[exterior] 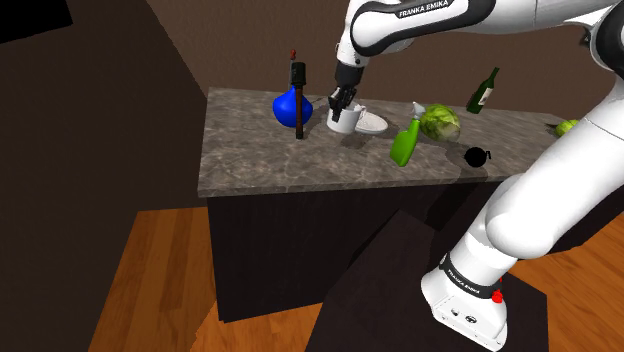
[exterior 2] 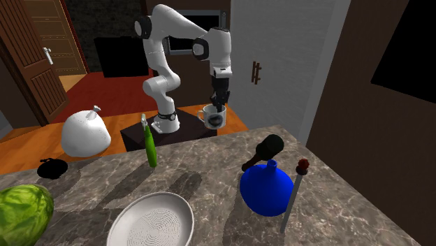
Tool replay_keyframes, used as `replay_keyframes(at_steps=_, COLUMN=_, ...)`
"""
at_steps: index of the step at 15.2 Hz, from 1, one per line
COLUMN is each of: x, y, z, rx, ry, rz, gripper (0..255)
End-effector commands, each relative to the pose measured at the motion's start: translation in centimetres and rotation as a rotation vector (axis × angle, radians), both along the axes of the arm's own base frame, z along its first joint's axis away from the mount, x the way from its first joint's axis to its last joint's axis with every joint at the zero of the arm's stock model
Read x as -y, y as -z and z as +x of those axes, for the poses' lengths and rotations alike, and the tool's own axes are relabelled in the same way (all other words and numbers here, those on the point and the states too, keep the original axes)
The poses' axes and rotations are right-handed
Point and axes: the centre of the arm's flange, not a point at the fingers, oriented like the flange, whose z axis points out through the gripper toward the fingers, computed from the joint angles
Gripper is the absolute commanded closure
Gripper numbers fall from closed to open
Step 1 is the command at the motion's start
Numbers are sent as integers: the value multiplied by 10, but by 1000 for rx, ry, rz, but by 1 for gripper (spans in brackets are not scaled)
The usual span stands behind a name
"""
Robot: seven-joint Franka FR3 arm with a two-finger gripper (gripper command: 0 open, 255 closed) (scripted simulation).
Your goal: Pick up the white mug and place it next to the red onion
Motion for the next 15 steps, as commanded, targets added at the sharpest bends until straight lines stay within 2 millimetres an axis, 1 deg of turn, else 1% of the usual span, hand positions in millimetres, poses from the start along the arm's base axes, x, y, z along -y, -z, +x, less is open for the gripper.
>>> replay_keyframes(at_steps=1, x=22, y=-4, z=-16, rx=1, ry=-1, rz=1, gripper=255)
replay_keyframes(at_steps=15, x=175, y=-4, z=-120, rx=1, ry=-1, rz=1, gripper=255)
